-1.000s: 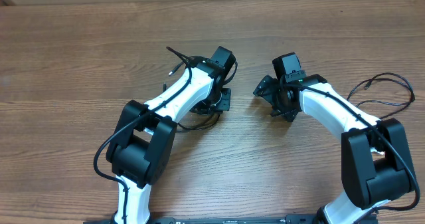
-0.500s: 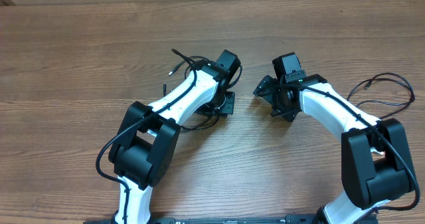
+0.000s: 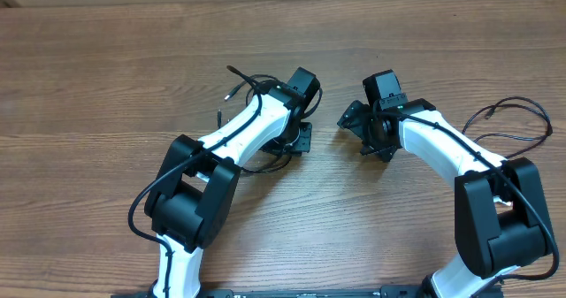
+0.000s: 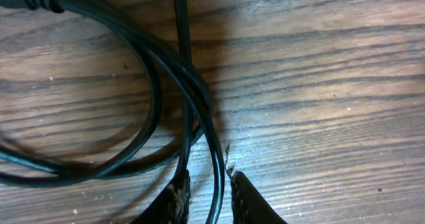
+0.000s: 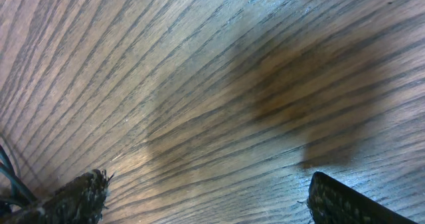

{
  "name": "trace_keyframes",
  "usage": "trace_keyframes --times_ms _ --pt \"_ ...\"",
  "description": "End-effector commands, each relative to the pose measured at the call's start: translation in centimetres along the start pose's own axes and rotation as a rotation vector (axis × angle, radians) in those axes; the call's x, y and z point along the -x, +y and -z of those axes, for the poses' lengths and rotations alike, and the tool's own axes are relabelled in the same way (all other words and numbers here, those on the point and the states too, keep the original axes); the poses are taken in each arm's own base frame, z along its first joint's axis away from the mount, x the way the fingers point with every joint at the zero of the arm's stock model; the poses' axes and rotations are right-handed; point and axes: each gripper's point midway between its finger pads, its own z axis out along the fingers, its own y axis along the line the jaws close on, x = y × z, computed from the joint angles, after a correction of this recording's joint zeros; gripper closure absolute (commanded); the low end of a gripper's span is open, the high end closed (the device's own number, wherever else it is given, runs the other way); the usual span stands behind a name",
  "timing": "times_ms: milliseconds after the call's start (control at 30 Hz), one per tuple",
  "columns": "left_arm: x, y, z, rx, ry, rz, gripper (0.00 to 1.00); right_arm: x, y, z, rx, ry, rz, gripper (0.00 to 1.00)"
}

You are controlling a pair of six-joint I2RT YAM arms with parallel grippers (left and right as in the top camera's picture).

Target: Untangle cables

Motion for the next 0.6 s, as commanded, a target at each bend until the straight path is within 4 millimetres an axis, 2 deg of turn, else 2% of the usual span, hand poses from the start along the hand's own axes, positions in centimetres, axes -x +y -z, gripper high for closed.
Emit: trace_keyframes --times_ms 0,100,167,200,267,367,400,433,500,567 --pt "-1.1 0.6 -1.4 0.027 0.02 0.008 0.78 0.0 -0.2 0.0 -0.002 -0.002 -0.005 0.05" --pt "-1.7 0.9 -2.4 0.028 0.023 0.009 0.8 0.0 -0.2 0.0 -0.002 -0.002 -0.005 0.05" --pt "-1.9 1.1 -2.7 0.03 0.026 0.009 0.95 0.0 -0.2 0.0 -0.002 -0.002 -0.005 0.05" --pt "-1.9 1.1 -2.7 0.03 0.027 0.009 0.96 0.0 -0.2 0.0 -0.002 -0.002 -0.005 0.05" --pt "-1.6 1.0 -2.5 0.026 0.019 0.009 0.96 -0.1 -0.3 0.0 -0.007 0.003 -0.005 0.17" --pt "-1.1 0.7 -1.9 0.021 0.01 -0.032 0.96 -0.4 -0.2 0.0 0.0 0.019 -0.005 0.3" --pt "-0.9 0.6 -1.4 0.021 0.009 -0.065 0.96 -0.7 0.0 0.0 0.011 0.033 -0.005 0.41" --pt "-0.6 0.6 -0.9 0.023 0.006 -0.093 0.96 -0.9 0.2 0.0 0.022 0.047 -0.006 0.46" --pt "-0.1 0.7 0.3 0.032 0.004 -0.126 0.96 -1.4 0.7 0.1 0.051 0.08 -0.005 0.55" --pt "0.6 0.9 1.6 0.033 0.0 -0.137 0.96 -2.0 1.3 0.1 0.081 0.114 -0.005 0.55"
